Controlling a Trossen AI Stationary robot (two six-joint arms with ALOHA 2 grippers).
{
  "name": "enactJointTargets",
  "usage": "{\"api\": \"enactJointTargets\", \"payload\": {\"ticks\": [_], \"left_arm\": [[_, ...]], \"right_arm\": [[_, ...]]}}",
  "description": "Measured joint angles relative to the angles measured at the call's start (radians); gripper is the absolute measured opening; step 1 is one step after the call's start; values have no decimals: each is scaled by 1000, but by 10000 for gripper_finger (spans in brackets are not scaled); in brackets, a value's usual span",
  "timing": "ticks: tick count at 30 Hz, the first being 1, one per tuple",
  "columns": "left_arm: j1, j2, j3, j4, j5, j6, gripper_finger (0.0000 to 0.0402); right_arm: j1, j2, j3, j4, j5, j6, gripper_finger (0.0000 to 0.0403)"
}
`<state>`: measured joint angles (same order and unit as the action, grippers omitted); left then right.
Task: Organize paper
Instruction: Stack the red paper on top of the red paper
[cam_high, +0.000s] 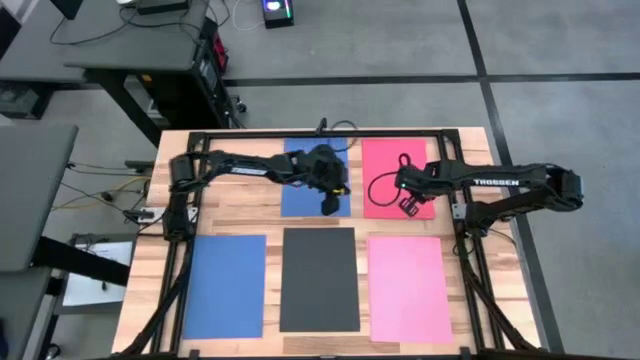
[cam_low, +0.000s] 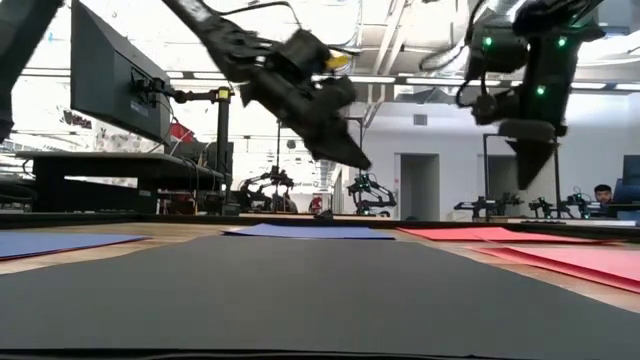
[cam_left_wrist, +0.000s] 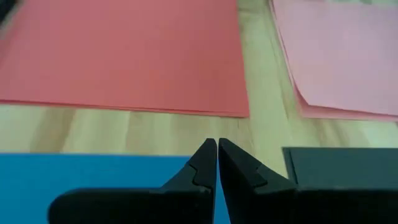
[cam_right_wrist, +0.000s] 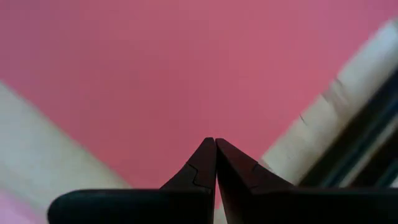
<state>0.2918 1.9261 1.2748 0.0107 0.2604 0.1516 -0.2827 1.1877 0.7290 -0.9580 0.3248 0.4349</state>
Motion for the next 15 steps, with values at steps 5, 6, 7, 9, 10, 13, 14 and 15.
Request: {"api": "enactJointTargets", "payload": {"ticks": [5,6,7,9,10,13,14,15], "left_arm": [[-12,157,233,-130,-1,10,0],[-14,185,278,-165,0,21,0],[-16,216,325,-196,0,29,0],[-19,270,410,-262,-5,32,0],[-20,296,449,-296,-9,32,0],[-21,360,534,-369,-33,30,0],[-21,376,557,-393,-50,28,0],[-21,390,573,-412,-59,27,0]], "right_arm": [[-96,2,-70,-6,0,11,0],[-113,2,-79,-7,0,20,0],[-129,3,-83,-6,0,31,0],[-156,2,-84,3,0,37,0],[-165,2,-83,6,0,46,0],[-191,2,-83,-3,0,98,0],[-198,3,-83,-11,0,118,0],[-204,3,-83,-27,0,137,0]]}}
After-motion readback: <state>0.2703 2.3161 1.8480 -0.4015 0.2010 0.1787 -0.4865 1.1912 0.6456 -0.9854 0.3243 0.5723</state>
